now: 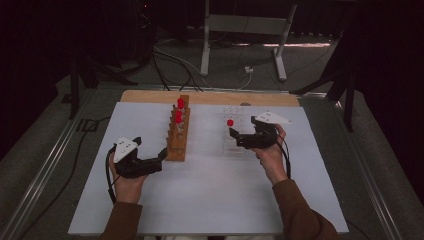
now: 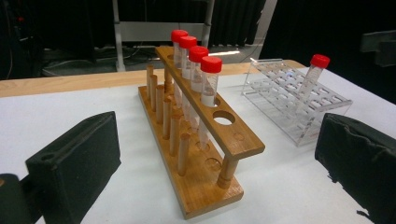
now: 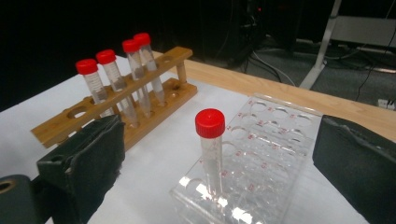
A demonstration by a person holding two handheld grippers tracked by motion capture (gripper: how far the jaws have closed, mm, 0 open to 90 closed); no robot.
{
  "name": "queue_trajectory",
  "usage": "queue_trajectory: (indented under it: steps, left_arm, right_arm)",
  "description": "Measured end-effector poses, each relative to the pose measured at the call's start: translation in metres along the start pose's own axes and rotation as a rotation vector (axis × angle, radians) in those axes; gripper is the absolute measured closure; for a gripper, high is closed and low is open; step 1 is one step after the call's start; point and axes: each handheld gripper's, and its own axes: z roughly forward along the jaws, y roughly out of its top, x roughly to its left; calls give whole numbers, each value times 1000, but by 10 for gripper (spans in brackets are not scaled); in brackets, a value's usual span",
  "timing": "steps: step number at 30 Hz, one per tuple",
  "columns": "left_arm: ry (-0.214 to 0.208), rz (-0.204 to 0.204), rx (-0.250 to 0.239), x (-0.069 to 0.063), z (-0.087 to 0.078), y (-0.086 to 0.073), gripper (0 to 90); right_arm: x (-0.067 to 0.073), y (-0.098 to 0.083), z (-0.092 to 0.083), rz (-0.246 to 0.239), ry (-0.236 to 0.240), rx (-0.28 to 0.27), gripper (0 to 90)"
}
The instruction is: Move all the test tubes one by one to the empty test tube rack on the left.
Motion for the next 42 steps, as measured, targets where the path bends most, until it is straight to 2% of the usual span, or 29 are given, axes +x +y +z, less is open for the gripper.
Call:
queue_trajectory:
  steps: [6, 9, 11, 13, 19, 23, 30, 33, 40, 42]
  left_arm:
    - [-4, -10, 2, 1, 0, -1, 10]
    - [-2, -19, 2, 2, 0, -2, 10]
    - [-3, -21, 2, 3, 0, -2, 10]
    - [-5, -22, 4, 3, 0, -2, 11]
    - [-6, -23, 4, 3, 0, -2, 10]
    - [-6, -23, 7, 3, 1, -3, 10]
    - [-9, -20, 11, 2, 3, -4, 10]
    - [-9, -6, 14, 0, 6, -2, 10]
    - [-31, 22, 15, -12, 16, 2, 11]
    - [-35, 39, 20, -17, 19, 3, 11]
  right_arm:
    - [3, 0, 20, -5, -9, 36, 96]
    - [6, -3, 29, -11, -14, 51, 222]
    - [7, -5, 35, -18, -20, 69, 337]
    - [9, -8, 40, -21, -38, 84, 424]
    - [9, -13, 48, -3, -46, 118, 685]
    - [8, -12, 48, -10, -55, 115, 709]
    - [8, -6, 39, -3, -53, 76, 713]
    - [8, -2, 35, -5, -53, 62, 713]
    - [8, 10, 20, -3, -51, 13, 714]
    - [6, 13, 16, 13, -37, -6, 714]
